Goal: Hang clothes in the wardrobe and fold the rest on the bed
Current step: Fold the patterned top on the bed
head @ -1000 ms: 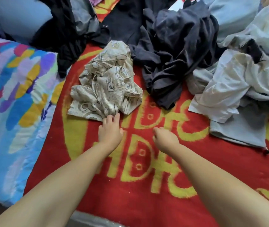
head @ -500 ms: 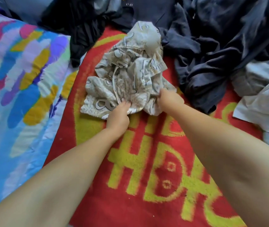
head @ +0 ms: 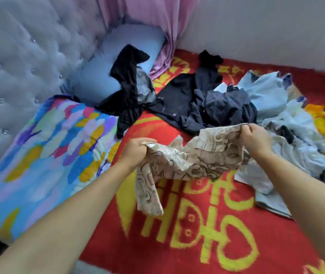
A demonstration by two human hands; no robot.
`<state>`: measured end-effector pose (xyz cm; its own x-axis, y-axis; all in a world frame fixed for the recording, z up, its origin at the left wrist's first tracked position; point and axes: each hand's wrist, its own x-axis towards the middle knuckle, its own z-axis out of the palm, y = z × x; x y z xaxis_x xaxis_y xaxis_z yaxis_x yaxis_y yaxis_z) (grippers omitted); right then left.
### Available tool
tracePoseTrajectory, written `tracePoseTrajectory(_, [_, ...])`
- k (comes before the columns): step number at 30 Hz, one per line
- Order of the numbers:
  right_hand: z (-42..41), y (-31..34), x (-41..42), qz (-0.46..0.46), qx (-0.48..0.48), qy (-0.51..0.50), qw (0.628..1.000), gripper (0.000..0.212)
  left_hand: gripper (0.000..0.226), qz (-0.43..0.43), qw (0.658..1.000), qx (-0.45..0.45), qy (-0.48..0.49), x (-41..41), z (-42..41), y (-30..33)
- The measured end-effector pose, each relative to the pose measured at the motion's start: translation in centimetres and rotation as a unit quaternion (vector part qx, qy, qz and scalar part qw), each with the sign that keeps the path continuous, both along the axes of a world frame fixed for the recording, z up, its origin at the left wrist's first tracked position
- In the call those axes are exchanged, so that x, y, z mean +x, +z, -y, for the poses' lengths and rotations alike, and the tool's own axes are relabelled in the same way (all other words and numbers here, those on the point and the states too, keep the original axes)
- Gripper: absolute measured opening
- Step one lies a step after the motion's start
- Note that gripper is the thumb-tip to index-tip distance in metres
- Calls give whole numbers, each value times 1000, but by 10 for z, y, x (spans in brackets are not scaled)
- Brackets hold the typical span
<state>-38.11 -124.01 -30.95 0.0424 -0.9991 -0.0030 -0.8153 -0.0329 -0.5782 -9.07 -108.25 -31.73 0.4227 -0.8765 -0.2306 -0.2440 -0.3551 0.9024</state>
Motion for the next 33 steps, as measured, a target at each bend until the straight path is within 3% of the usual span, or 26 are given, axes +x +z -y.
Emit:
tracePoseTrajectory(7, [-23, 121, -48, 100, -99, -109, 984, 30, 27, -79, 983, -163, -30, -27, 26, 122])
tracePoseTrajectory(10, [-40, 145, -80, 99, -54, -110, 988, 26, 27, -135, 967, -210, -48, -60, 32, 167])
tracePoseTrajectory(13, [-66, 164, -102, 94, 58, -4, 994, 21, 25, -231, 940, -216, -130, -110, 35, 210])
tracePoseTrajectory(14, [-78, 174, -104, 103, 99, 52, 988, 32, 25, -261, 927, -217, -160, -129, 35, 224])
tracePoseTrajectory(16, [-97, 191, -104, 165, 190, 170, 953, 77, 26, -311, 903, -212, -207, -169, 34, 249])
tracePoseTrajectory(17, [-102, 195, -105, 185, 208, 210, 937, 80, 28, -329, 894, -206, -225, -188, 33, 260])
tracePoseTrajectory(18, [-108, 200, -105, 214, 198, 227, 929, 64, 29, -339, 888, -199, -238, -206, 31, 269])
tracePoseTrajectory(20, [-114, 211, -112, 275, 112, 167, 940, 16, 29, -342, 882, -180, -267, -237, 26, 282])
tracePoseTrajectory(21, [-112, 216, -119, 317, 72, 117, 938, 18, 26, -343, 877, -169, -290, -248, 24, 288])
tracePoseTrajectory(24, [-106, 238, -149, 501, 43, 10, 864, 38, 31, -333, 851, -142, -380, -272, 14, 304])
tracePoseTrajectory(26, [-98, 258, -166, 594, 45, 3, 803, 39, 39, -330, 857, -137, -372, -281, 10, 315])
tracePoseTrajectory(28, [-93, 278, -176, 596, 49, 35, 800, 39, 41, -336, 869, -149, -332, -290, 10, 320])
tracePoseTrajectory(32, [-111, 280, -182, 427, 143, 161, 878, 10, 41, -394, 869, -146, -262, -308, 11, 314])
tracePoseTrajectory(33, [-115, 268, -184, 389, 162, 161, 893, 21, 41, -414, 864, -139, -251, -312, 11, 308])
